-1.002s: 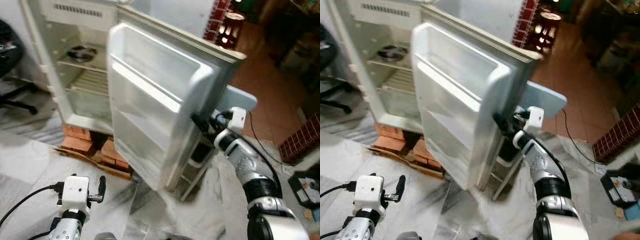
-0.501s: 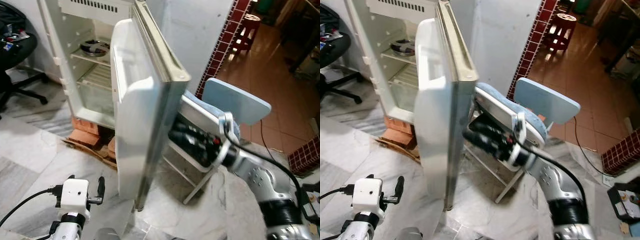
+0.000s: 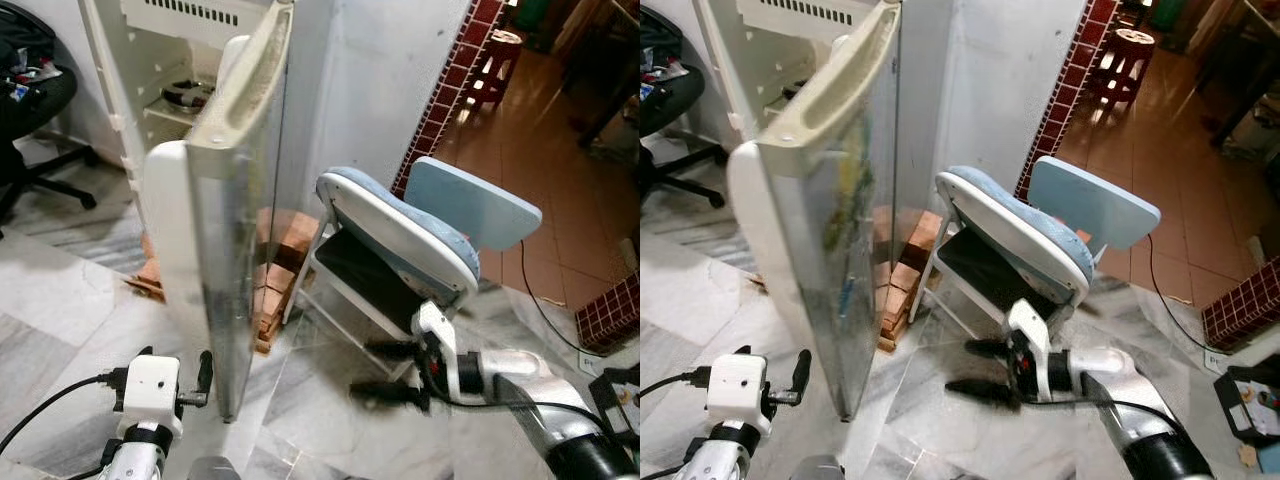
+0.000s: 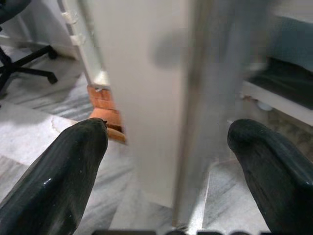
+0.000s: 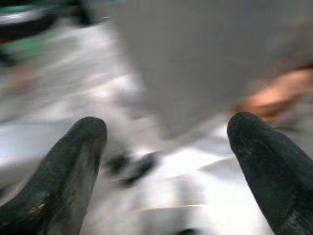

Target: Restocking fridge

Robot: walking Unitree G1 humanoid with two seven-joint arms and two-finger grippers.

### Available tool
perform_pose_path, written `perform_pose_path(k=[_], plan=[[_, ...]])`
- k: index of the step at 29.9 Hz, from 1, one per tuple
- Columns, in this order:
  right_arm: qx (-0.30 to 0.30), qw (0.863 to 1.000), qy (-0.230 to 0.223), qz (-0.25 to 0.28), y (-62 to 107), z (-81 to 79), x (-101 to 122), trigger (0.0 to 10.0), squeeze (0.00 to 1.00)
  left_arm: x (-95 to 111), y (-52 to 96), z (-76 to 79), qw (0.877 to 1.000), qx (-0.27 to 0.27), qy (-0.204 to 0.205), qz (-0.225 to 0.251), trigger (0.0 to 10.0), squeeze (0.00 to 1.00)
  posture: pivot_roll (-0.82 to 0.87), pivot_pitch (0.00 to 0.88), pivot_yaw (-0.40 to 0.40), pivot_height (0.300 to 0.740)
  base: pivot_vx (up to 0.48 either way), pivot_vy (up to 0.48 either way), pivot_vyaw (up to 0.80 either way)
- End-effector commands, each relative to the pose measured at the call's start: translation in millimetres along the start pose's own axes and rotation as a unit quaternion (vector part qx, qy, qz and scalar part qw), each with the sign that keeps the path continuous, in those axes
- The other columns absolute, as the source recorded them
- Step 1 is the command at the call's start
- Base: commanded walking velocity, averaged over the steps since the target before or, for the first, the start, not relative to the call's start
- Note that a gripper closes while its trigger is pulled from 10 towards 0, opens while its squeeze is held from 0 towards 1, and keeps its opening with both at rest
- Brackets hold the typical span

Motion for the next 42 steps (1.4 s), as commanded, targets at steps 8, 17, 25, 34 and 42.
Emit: perform_pose_path(k=[8, 17, 25, 34, 42], plan=[[-0.254, 0.964, -0.030, 0.075, 4.8, 71.6, 29.3, 10.0, 0.00, 11.4, -7.9, 2.8, 0.999, -0.019, -0.028, 0.016, 10.0, 0.00, 0.17, 0.050, -0.120, 0.740, 0.000, 0.000, 0.00], [-0.386, 0.910, -0.089, 0.122, 10.4, 74.1, 23.9, 10.0, 0.00, 24.2, -17.5, -1.4, 0.997, -0.026, -0.058, 0.039, 10.0, 0.00, 0.15, 0.046, -0.123, 0.740, 0.000, 0.425, 0.00], [-0.446, 0.884, -0.081, 0.116, 22.5, 86.5, 23.6, 10.0, 0.00, 29.4, -28.3, -5.1, 0.996, -0.029, -0.071, 0.046, 10.0, 0.00, 0.15, 0.038, -0.122, 0.740, 0.000, 0.449, 0.00], [-0.492, 0.858, -0.086, 0.123, 39.6, 89.3, 21.0, 10.0, 0.00, 34.5, -37.8, -26.6, 0.995, -0.005, -0.082, 0.048, 10.0, 0.00, 0.14, 0.018, -0.118, 0.740, 0.000, 0.447, 0.00], [-0.501, 0.853, -0.092, 0.117, 39.2, 81.8, 13.4, 10.0, 0.00, 37.7, -47.6, -29.9, 0.994, -0.014, -0.096, 0.050, 10.0, 0.00, 0.13, 0.000, -0.106, 0.740, 0.000, 0.449, 0.00]])
Point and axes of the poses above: a point about 5 cm out from each wrist's last joint towards the gripper, its own y axis pointing back from the gripper into the wrist, its own x axis along the axis of the wrist's last joint, z = x × y, the point moved 6 cm from there along -y, pointing out of the wrist towards the gripper, and after that the axes turned 10 degrees about y, right-handed, at the moved point
